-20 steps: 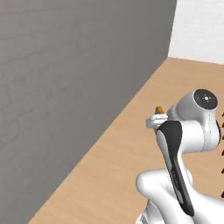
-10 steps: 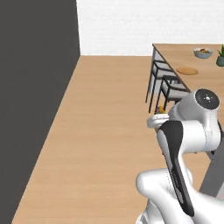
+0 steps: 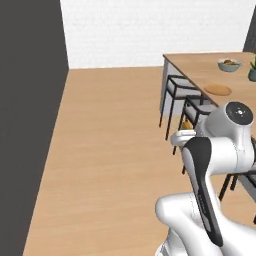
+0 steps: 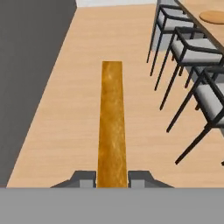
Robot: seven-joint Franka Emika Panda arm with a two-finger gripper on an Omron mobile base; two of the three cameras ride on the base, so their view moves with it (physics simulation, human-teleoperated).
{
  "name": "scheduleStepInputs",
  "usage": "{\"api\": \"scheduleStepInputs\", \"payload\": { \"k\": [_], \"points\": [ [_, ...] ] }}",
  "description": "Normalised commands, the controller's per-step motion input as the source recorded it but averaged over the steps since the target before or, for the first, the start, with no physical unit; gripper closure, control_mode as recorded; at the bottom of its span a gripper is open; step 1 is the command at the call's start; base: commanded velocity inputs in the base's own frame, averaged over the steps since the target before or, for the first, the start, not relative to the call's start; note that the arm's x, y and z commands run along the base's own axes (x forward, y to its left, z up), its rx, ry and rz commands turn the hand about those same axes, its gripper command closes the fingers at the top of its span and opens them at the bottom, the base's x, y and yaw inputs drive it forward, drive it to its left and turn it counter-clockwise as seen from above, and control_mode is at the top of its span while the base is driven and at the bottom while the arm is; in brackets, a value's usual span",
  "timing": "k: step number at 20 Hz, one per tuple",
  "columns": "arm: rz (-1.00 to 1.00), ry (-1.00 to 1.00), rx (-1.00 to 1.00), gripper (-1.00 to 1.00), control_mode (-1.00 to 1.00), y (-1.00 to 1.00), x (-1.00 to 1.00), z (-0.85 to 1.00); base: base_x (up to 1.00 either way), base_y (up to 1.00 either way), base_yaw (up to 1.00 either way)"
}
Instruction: Start the toaster. Once the lever pops up, take the bread to the plate on the dining counter.
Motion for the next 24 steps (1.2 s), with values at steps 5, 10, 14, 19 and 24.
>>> {"api": "scheduleStepInputs", "payload": {
  "k": [5, 10, 14, 19, 24],
  "points": [
    [0.0, 0.0, 0.0, 1.0, 1.0, 0.0, 0.0, 0.0, 1.0, 0.44, -0.23],
    [0.0, 0.0, 0.0, 1.0, 1.0, 0.0, 0.0, 0.0, 0.86, 0.2, -0.47],
    [0.0, 0.0, 0.0, 1.0, 1.0, 0.0, 0.0, 0.0, 0.41, 0.29, -0.74],
    [0.0, 0.0, 0.0, 1.0, 1.0, 0.0, 0.0, 0.0, 0.19, 0.34, -0.84],
    [0.0, 0.0, 0.0, 1.0, 1.0, 0.0, 0.0, 0.0, 0.4, 0.54, -0.77]
  ]
}}
